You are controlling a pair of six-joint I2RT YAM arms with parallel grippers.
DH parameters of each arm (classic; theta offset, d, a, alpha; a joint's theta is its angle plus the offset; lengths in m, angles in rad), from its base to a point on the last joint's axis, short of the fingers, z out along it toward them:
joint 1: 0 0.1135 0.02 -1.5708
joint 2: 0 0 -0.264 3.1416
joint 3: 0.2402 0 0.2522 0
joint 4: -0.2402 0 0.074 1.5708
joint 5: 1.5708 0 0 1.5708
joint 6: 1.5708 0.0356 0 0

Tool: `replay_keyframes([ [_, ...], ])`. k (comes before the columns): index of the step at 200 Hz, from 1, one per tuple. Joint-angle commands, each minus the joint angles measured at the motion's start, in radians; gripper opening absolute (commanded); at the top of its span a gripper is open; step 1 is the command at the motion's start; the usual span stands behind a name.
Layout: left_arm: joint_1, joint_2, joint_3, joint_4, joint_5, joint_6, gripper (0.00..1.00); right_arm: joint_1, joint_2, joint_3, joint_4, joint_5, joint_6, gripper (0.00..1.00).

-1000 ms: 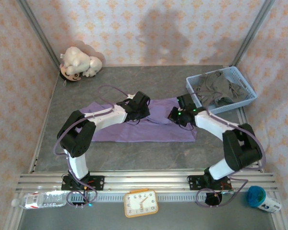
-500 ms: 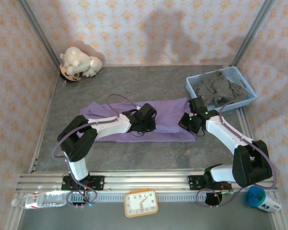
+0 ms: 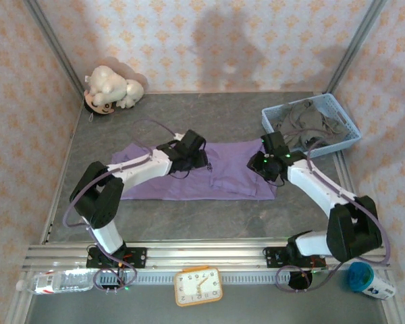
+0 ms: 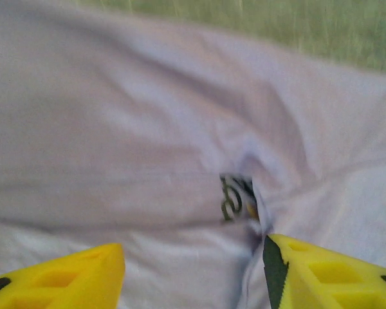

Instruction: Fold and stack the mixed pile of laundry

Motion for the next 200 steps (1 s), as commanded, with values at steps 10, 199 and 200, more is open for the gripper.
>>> replay_keyframes([
  [10, 0.097, 0.048, 0.007, -0.043, -0.099, 0.104, 0.56, 0.098, 0.148, 0.063, 0.082, 0.056, 0.062, 0.37],
  [199, 0.176, -0.033, -0.262, 0.269, 0.311, -0.108, 0.52, -0.013, 0.976, 1.139, -0.189, 0.164, -0.164, 0.42],
  [200, 0.176, -0.037, -0.258, 0.26, 0.307, -0.097, 0.52, -0.013, 0.971, 1.137, -0.187, 0.164, -0.166, 0.42],
])
